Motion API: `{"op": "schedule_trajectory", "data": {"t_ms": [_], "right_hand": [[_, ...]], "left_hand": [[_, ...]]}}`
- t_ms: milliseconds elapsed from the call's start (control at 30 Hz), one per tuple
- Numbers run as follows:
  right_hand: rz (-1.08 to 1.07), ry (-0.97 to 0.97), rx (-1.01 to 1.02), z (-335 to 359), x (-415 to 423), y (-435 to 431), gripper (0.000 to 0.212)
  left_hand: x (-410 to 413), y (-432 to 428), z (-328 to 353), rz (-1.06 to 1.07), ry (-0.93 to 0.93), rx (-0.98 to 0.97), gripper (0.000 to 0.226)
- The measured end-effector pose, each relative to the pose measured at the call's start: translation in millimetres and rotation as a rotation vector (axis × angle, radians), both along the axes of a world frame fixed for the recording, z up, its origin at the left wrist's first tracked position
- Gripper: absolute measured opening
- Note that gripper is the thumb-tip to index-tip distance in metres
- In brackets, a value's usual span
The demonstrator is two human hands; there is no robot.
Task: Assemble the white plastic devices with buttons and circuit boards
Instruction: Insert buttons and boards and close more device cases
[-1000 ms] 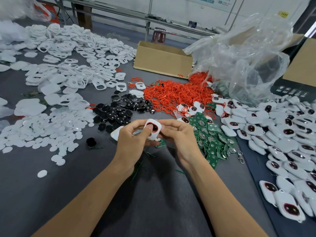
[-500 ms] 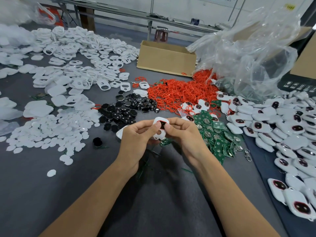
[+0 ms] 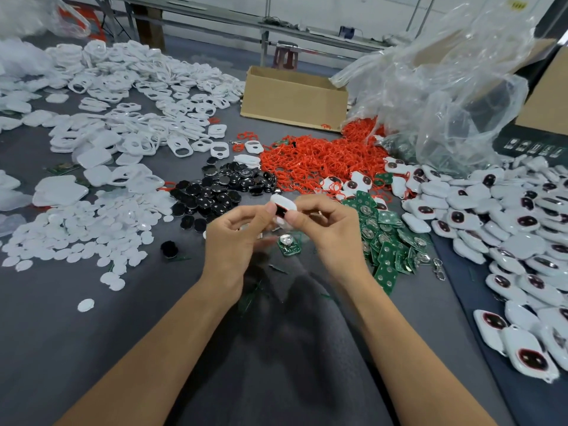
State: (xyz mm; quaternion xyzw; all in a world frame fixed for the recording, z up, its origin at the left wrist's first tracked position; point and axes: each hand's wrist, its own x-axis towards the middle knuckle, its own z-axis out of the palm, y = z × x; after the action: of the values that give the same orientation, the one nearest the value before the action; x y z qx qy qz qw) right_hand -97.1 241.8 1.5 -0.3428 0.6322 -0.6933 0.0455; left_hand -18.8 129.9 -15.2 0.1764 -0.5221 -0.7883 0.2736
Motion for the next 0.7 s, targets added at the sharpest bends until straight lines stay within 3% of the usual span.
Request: {"op": "schedule_trajectory", "data": {"t_ms": [100,200,333,500,600,700], "right_hand": [[-0.2,0.385,0.176,-2,3,-1,0.007],[-0.246,0.595,0.339,-6,5,-3,0.01],[-0.139,0.567,0.42,-7,0,2,0.026],[-0.225,0.347,0.185,2,2,2,0.024],[-0.314,0.336,0.194,19,4,-9,0.018],[-0.116,0.428,0.38,42,17,-39,0.009]], "left_hand": [[0,4,1,-0.108,-0.046,0.047,0.031],[-2,5,3,-0.224,-0.039,0.088,0.031],[-1,2,2,-0.247,-0.04,0.168,0.026],[-3,4,2,-0.19,-0.111,0.199,0.02],[-4,11,0,-0.174,-0.189,0.035,0.022],[-3,16,4,-0.124,-0.191,-0.104,0.021]]}}
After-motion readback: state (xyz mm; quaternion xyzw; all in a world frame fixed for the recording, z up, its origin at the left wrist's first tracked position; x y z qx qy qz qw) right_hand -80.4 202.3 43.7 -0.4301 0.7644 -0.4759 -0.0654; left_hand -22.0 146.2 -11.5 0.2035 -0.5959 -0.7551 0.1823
